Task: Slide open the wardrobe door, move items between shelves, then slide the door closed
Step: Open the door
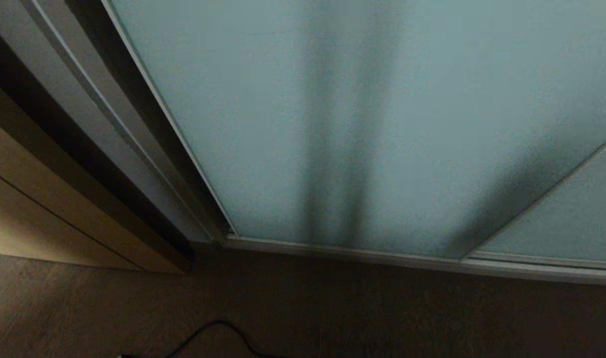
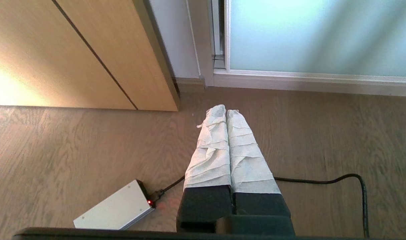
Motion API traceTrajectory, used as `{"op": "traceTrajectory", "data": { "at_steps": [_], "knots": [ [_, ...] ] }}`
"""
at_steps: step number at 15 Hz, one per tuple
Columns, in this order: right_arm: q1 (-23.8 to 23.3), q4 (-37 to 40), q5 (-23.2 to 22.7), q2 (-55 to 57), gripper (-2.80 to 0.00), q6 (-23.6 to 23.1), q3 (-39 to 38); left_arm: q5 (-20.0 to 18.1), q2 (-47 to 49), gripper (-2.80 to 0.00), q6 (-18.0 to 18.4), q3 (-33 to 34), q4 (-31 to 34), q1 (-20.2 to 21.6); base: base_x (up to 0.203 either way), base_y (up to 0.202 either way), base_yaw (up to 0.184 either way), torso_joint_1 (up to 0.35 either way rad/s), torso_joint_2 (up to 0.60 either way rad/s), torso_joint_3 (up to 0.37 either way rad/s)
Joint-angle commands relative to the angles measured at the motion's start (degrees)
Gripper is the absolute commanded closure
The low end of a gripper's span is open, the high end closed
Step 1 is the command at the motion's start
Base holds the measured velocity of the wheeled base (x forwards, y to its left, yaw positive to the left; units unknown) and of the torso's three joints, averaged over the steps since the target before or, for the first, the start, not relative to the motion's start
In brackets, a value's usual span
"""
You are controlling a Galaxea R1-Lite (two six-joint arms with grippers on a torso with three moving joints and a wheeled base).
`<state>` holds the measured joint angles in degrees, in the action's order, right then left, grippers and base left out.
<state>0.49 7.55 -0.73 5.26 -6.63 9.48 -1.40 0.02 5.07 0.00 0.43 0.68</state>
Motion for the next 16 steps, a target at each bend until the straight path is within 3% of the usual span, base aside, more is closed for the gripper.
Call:
{"op": "traceTrajectory", "data": {
  "at_steps": [1,4,8,16],
  "knots": [
    [0.0,-1.4,-2.5,-5.4,0.00,-0.2,-5.3,0.0,0.1,0.00,0.0,0.0,0.0,0.0,0.000,0.000,0.000,0.000,0.00,0.000],
    [-0.1,-7.7,-0.8,-5.4,0.00,1.0,-9.4,0.0,0.1,0.00,0.0,0.0,0.0,0.0,0.000,0.000,0.000,0.000,0.00,0.000],
    [-0.1,-8.0,-0.2,-5.4,0.00,6.2,-9.5,0.0,0.1,0.00,0.0,0.0,0.0,0.0,0.000,0.000,0.000,0.000,0.00,0.000],
    [-0.1,-8.0,-0.2,-5.4,0.00,6.4,-9.5,0.0,0.1,0.00,0.0,0.0,0.0,0.0,0.000,0.000,0.000,0.000,0.00,0.000]
  ]
}}
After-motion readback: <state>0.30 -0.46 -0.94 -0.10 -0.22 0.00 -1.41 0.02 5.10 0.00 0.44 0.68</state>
